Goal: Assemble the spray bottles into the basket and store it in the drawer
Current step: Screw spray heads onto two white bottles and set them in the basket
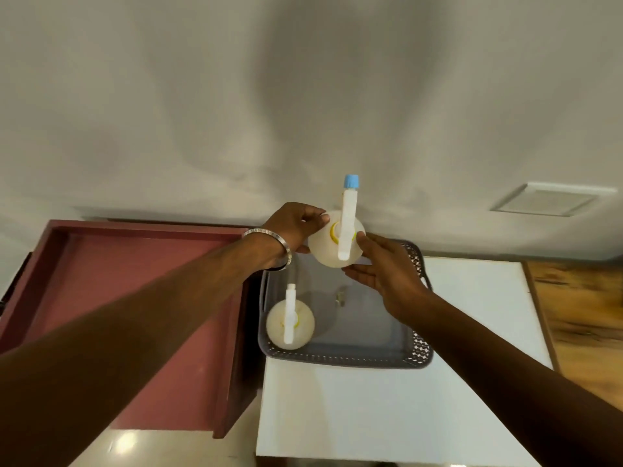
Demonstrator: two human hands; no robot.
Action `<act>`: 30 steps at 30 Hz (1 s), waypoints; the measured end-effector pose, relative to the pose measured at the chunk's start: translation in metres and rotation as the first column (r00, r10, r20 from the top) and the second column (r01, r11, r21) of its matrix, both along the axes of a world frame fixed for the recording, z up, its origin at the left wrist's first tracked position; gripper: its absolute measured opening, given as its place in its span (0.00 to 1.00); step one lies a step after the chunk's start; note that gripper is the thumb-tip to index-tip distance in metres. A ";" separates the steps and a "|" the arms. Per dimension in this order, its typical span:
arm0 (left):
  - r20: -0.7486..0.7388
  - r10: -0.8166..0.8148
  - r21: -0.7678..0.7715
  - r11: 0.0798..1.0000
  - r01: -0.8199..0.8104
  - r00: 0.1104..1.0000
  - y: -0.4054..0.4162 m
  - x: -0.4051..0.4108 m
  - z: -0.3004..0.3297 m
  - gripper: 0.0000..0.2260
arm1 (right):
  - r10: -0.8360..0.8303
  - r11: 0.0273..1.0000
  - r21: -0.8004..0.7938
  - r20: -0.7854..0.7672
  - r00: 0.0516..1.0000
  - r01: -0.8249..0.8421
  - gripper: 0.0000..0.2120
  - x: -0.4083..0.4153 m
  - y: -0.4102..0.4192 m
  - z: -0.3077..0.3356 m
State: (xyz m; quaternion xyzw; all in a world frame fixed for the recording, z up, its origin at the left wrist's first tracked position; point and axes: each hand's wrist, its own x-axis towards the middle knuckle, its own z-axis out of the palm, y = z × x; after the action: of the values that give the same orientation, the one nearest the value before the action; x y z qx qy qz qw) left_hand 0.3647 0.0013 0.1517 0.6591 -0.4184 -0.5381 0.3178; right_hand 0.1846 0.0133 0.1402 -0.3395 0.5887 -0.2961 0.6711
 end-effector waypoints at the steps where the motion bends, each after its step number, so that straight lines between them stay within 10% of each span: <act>1: 0.011 0.013 0.015 1.000 -0.013 1.000 0.000 0.009 -0.005 0.13 | 0.001 1.000 0.012 0.005 1.000 -0.001 0.07 0.011 -0.001 -0.006; 17: 0.252 0.044 0.097 0.993 -0.071 0.967 0.011 0.050 -0.112 0.15 | 0.156 0.977 0.167 -0.161 0.975 -0.129 0.17 0.064 -0.005 -0.104; 23: 0.640 -0.197 0.038 0.973 0.226 0.742 0.013 0.044 -0.117 0.16 | 0.172 0.978 0.152 -0.194 0.966 -0.144 0.17 0.066 -0.007 -0.120; 30: 0.679 -0.302 0.099 0.941 0.323 0.669 0.013 0.042 -0.110 0.15 | 0.220 0.975 0.050 -0.282 0.934 -0.215 0.18 0.063 -0.006 -0.124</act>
State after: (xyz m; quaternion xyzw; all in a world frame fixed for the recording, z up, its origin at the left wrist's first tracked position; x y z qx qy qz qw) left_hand 0.4070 0.0144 0.0419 0.7243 -0.6201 -0.2966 0.0536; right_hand 0.2480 0.0071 0.0166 -0.4357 0.6409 -0.1625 0.6108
